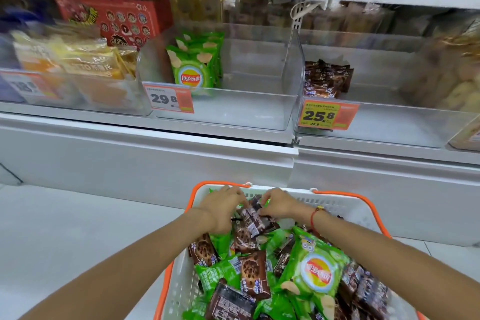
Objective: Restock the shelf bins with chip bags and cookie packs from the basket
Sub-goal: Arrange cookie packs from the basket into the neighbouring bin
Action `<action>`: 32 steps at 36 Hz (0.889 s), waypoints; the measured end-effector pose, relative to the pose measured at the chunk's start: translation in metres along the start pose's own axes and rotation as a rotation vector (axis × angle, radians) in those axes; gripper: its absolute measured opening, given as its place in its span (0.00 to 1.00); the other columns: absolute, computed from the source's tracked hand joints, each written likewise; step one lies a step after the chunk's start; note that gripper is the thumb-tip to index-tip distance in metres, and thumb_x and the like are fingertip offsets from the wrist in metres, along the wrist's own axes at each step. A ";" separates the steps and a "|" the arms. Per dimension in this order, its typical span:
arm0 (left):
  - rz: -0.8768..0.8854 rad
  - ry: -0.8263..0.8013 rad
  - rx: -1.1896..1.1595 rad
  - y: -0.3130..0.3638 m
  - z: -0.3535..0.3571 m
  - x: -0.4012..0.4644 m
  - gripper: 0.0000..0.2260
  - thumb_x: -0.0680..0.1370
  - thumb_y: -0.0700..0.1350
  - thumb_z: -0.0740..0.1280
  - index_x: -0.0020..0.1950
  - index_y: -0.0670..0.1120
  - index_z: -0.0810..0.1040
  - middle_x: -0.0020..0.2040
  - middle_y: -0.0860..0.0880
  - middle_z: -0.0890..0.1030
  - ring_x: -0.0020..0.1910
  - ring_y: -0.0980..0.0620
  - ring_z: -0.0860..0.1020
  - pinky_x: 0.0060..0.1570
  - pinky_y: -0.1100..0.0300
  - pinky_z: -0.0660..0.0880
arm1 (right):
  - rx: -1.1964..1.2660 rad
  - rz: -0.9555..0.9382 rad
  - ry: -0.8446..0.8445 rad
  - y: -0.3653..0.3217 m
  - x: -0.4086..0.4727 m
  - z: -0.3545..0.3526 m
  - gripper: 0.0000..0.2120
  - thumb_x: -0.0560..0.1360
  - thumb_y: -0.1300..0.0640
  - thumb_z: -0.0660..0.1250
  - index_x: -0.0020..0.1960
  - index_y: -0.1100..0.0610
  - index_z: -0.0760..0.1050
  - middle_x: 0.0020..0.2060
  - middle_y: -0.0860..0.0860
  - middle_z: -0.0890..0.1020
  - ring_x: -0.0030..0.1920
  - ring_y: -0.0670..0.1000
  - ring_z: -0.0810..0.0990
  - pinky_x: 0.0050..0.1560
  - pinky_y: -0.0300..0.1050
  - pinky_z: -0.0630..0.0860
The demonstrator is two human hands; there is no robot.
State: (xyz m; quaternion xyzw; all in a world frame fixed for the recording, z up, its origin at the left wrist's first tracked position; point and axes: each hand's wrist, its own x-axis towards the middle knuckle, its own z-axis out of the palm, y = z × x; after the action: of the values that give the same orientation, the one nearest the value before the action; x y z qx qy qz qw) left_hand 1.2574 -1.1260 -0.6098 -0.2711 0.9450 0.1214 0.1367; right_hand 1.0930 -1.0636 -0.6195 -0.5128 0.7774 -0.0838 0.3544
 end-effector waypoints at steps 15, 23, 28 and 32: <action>-0.009 0.433 -0.980 0.046 -0.050 0.009 0.10 0.76 0.53 0.68 0.56 0.52 0.78 0.47 0.54 0.82 0.47 0.55 0.79 0.53 0.53 0.77 | 0.785 0.076 -0.081 0.009 -0.065 -0.121 0.17 0.81 0.45 0.58 0.51 0.56 0.77 0.35 0.51 0.84 0.32 0.44 0.80 0.38 0.36 0.77; -0.069 0.348 -1.205 0.064 -0.074 0.003 0.10 0.78 0.56 0.63 0.52 0.52 0.78 0.49 0.54 0.82 0.49 0.61 0.80 0.50 0.57 0.72 | 0.519 -0.252 0.250 0.002 -0.079 -0.119 0.11 0.73 0.46 0.70 0.54 0.48 0.78 0.48 0.44 0.80 0.51 0.44 0.78 0.45 0.32 0.72; -0.048 0.393 -1.255 0.071 -0.078 0.006 0.04 0.78 0.53 0.65 0.51 0.57 0.77 0.50 0.57 0.81 0.56 0.57 0.78 0.56 0.54 0.73 | 0.531 -0.355 0.344 0.006 -0.078 -0.121 0.13 0.70 0.55 0.75 0.54 0.52 0.80 0.49 0.50 0.83 0.51 0.49 0.80 0.53 0.41 0.76; -0.022 0.485 -1.365 0.076 -0.090 0.013 0.09 0.77 0.49 0.68 0.57 0.51 0.79 0.52 0.51 0.83 0.55 0.54 0.80 0.47 0.66 0.74 | 0.581 -0.342 0.333 0.007 -0.080 -0.132 0.11 0.71 0.55 0.74 0.53 0.53 0.80 0.45 0.49 0.83 0.46 0.45 0.80 0.45 0.34 0.76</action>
State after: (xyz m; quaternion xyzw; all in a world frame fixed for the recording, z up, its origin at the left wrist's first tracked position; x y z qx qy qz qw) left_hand 1.1883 -1.0973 -0.5181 -0.3248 0.6595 0.6195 -0.2754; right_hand 1.0218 -1.0230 -0.4887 -0.4928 0.6714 -0.4410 0.3346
